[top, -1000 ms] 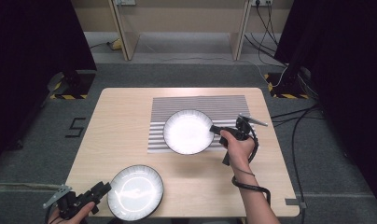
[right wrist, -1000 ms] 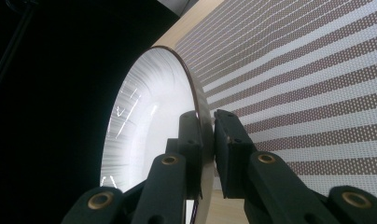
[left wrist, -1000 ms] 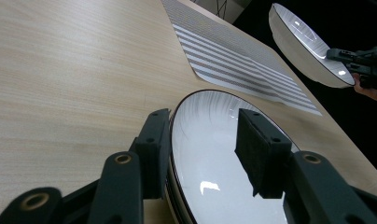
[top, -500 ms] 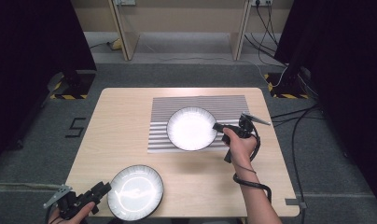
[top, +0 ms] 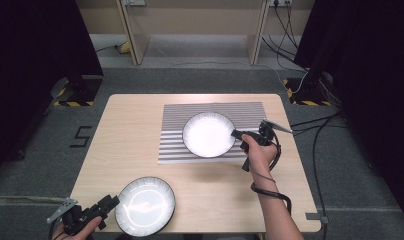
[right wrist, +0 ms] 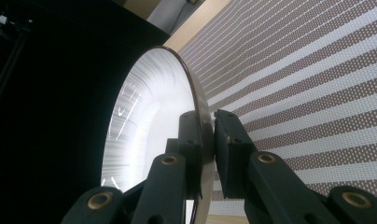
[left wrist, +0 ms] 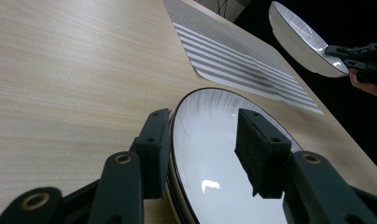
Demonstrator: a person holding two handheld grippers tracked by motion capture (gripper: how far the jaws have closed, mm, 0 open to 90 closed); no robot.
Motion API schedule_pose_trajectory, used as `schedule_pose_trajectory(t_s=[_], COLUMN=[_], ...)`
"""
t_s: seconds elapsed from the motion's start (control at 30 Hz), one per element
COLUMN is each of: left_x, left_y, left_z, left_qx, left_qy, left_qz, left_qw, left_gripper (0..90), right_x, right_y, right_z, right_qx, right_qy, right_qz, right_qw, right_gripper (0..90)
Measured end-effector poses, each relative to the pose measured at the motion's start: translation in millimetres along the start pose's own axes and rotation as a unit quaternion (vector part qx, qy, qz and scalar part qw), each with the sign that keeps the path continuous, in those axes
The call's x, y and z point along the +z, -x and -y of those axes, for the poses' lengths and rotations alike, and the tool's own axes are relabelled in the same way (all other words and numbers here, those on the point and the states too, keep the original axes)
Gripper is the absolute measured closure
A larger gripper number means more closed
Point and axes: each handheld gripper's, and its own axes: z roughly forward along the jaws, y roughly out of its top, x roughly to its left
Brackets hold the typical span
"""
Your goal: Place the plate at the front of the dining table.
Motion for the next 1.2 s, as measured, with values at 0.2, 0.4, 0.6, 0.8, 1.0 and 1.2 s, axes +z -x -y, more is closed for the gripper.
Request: schedule_pose_trajectory(t_s=[0.2, 0.4, 0.6, 0.8, 1.0, 1.2], left_x=[0.1, 0.1, 0.1, 0.2, 0.5, 0.5], left_y=[-0.3, -0.5, -0.6, -0.6, -0.9, -1.1], left_z=[0.3, 0.3, 0.3, 0.5, 0.8, 1.0], left_qx=[0.0, -0.001, -0.001, -0.001, -0.001, -0.003], left_qy=[0.0, 0.0, 0.0, -0.001, -0.002, -0.001], left_qz=[0.0, 0.0, 0.0, 0.0, 0.0, -0.001], left_qw=[1.0, 1.0, 1.0, 1.0, 1.0, 1.0], left_gripper=[54.5, 54.6, 54.7, 54.7, 54.8, 54.8], right_x=[0.2, -0.2, 1.1, 2.7, 4.5, 6.8], right_y=[1.9, 3.3, 5.9, 8.8, 12.2, 13.9], right_z=[-3.8, -8.9, -11.8, -15.5, -17.9, -19.9], right_qx=[0.001, 0.007, 0.01, 0.018, 0.014, 0.023], right_qy=[0.006, 0.01, 0.017, 0.02, 0.024, 0.026], right_qz=[0.002, 0.004, 0.007, 0.01, 0.016, 0.014], right_qw=[1.0, 0.9999, 0.9998, 0.9996, 0.9995, 0.9993], right_gripper=[81.5, 81.5, 81.5, 81.5, 81.3, 81.4])
